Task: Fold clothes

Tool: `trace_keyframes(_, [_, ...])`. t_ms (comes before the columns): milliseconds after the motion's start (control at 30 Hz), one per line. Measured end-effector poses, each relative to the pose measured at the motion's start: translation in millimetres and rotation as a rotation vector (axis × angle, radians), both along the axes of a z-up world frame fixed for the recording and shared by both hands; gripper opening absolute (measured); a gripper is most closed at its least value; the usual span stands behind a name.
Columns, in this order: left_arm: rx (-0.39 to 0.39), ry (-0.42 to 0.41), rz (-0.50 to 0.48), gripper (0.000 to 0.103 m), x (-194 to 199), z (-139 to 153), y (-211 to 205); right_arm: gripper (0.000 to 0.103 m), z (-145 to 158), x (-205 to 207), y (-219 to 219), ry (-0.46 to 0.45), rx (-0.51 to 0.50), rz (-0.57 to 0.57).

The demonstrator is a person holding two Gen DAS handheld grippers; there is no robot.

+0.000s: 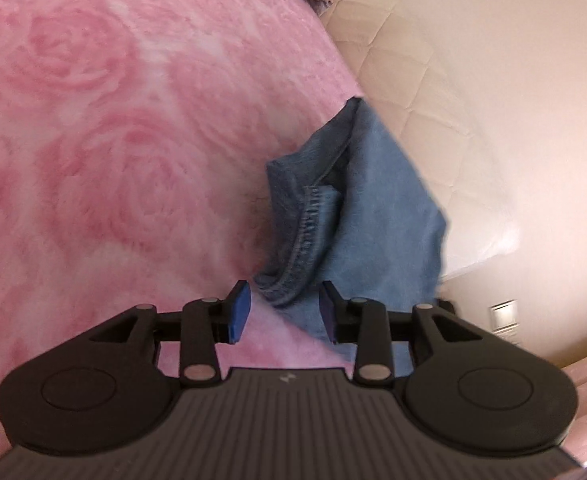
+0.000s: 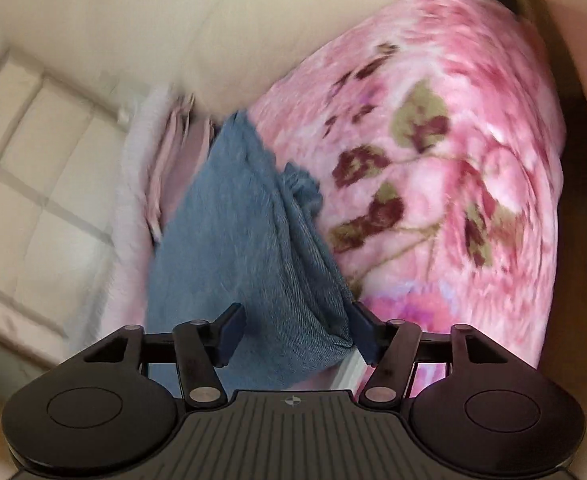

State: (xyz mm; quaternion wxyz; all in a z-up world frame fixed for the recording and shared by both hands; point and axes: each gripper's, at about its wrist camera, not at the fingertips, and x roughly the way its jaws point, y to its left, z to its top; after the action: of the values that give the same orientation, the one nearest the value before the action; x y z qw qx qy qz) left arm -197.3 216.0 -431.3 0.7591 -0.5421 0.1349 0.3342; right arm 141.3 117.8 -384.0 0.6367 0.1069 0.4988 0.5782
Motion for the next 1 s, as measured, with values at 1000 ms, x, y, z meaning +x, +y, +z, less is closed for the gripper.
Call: trace_keyframes(1000, [0.181,-0.050,-0.117,0.007,-12.5,33.1,38.8,0.007,30.4,15.3,27.2,-0.205,0.012,0.156])
